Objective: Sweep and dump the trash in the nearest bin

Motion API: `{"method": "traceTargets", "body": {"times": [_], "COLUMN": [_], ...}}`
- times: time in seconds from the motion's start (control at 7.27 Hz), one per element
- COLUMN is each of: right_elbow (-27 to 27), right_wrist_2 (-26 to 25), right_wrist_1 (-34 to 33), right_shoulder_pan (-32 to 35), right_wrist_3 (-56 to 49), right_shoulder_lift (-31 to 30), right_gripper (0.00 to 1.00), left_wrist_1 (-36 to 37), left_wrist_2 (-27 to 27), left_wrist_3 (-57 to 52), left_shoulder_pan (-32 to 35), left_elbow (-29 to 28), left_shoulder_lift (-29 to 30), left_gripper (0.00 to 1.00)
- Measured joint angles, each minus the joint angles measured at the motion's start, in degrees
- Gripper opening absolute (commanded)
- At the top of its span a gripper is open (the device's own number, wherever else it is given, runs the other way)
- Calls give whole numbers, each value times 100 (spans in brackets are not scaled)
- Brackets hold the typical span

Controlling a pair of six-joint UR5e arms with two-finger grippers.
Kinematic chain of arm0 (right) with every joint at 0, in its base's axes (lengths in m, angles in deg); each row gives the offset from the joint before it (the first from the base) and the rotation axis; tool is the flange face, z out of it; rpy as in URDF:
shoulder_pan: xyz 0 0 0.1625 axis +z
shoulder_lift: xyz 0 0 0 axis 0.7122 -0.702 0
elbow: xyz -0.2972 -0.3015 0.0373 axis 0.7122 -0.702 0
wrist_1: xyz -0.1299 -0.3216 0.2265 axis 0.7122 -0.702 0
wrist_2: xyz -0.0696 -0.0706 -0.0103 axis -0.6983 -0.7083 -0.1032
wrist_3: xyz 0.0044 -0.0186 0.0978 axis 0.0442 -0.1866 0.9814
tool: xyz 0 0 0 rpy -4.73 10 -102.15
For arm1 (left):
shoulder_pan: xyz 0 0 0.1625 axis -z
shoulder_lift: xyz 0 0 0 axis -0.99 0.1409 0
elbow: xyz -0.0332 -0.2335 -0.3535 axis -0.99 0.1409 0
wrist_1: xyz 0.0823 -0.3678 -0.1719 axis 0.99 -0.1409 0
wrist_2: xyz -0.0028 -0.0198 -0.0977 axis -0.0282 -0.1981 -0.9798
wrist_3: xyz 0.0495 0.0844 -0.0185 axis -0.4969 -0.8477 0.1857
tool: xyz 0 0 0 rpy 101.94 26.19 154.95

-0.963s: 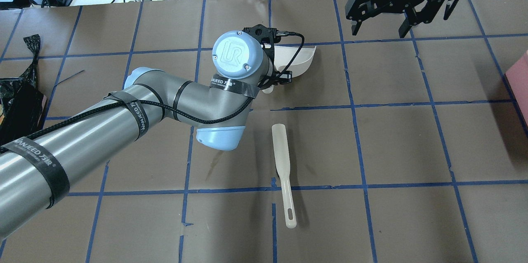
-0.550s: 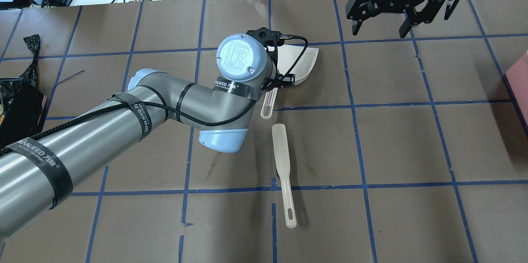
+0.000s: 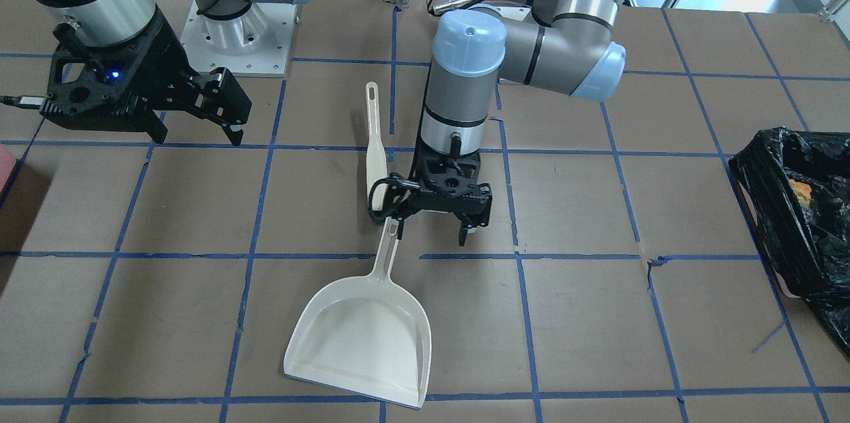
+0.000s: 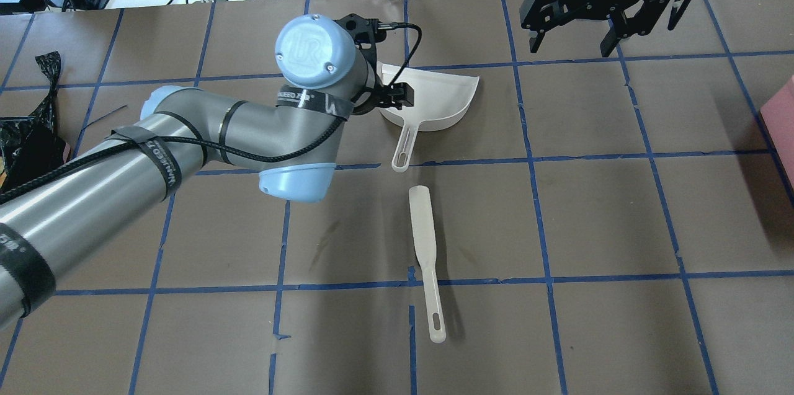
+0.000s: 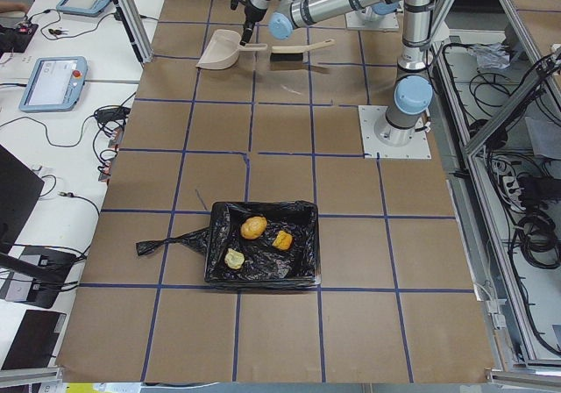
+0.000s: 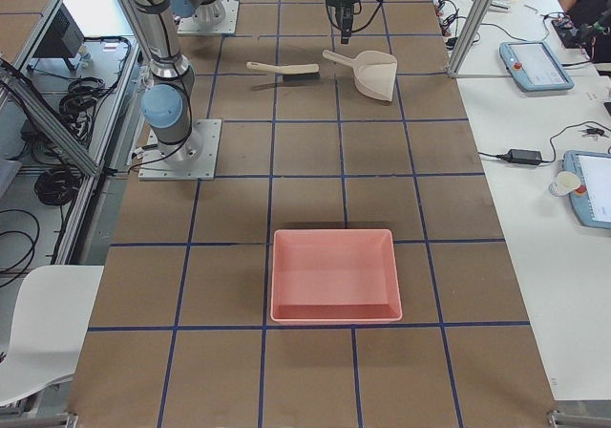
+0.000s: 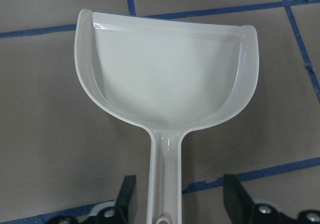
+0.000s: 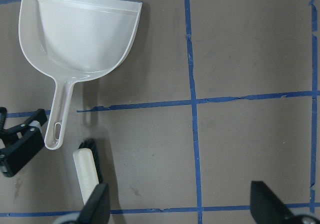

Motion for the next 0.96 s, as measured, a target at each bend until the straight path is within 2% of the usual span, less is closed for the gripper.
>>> {"method": "traceTargets", "body": {"times": [0.14, 0.41, 0.69, 0.83, 0.96], "right_elbow": [0, 0, 9, 35, 104], "right_wrist_2": [0, -2, -27, -58, -88], "right_wrist_1": [2, 1, -17, -70, -200], "right_shoulder_pan": [2, 2, -3, -24, -63], "right_wrist_3": [0, 0, 8, 20, 49], "right_shoulder_lift": [0, 6, 28, 59, 78], "right_gripper": [100, 100, 100, 100, 100], "left_wrist_1": [-642, -2447, -4574, -5218, -5523], "left_wrist_2": [-2, 28, 44, 44, 41], "left_wrist_3": [-401, -1044, -1205, -1230, -1239], "left_shoulder_pan": [-342, -944, -1382, -1511, -1566], "left_elbow": [-44, -317, -1162, -1630, -1926], "left_shoulder_lift": [-319, -1067, -1498, -1549, -1536], "left_gripper": [100, 100, 100, 100, 100]}}
